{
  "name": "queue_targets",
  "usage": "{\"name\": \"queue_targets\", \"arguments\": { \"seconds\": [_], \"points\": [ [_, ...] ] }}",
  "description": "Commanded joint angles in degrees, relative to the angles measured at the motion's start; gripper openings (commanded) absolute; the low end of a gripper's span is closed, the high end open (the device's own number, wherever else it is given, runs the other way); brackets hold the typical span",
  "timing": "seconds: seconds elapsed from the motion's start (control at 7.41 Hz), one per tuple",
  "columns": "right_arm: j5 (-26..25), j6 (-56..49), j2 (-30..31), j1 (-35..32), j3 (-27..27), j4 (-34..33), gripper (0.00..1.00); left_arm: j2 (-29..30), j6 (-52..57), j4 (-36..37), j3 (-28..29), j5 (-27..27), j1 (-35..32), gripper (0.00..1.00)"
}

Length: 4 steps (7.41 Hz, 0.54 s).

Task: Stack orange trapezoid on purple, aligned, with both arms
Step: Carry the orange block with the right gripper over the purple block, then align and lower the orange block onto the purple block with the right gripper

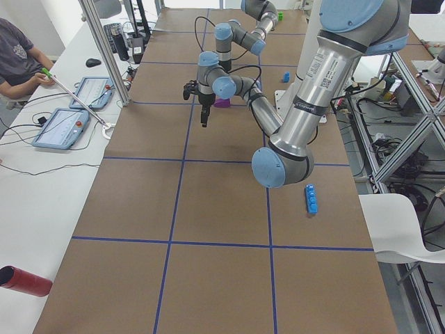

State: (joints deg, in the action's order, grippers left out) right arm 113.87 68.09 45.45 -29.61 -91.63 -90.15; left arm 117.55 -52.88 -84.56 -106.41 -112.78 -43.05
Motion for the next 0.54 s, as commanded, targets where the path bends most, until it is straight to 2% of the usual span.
{"name": "queue_targets", "arguments": {
  "seconds": [0.0,0.4],
  "points": [
    [-0.58,-0.32,-0.89,0.08,0.66,-1.08,0.00,-0.30,-0.30,0.01,-0.37,0.01,0.08,1.00],
    [-1.36,-0.76,-1.86,0.87,2.59,-1.08,0.00,-0.39,-0.39,0.01,-0.64,0.01,0.08,1.00]
  ]
}}
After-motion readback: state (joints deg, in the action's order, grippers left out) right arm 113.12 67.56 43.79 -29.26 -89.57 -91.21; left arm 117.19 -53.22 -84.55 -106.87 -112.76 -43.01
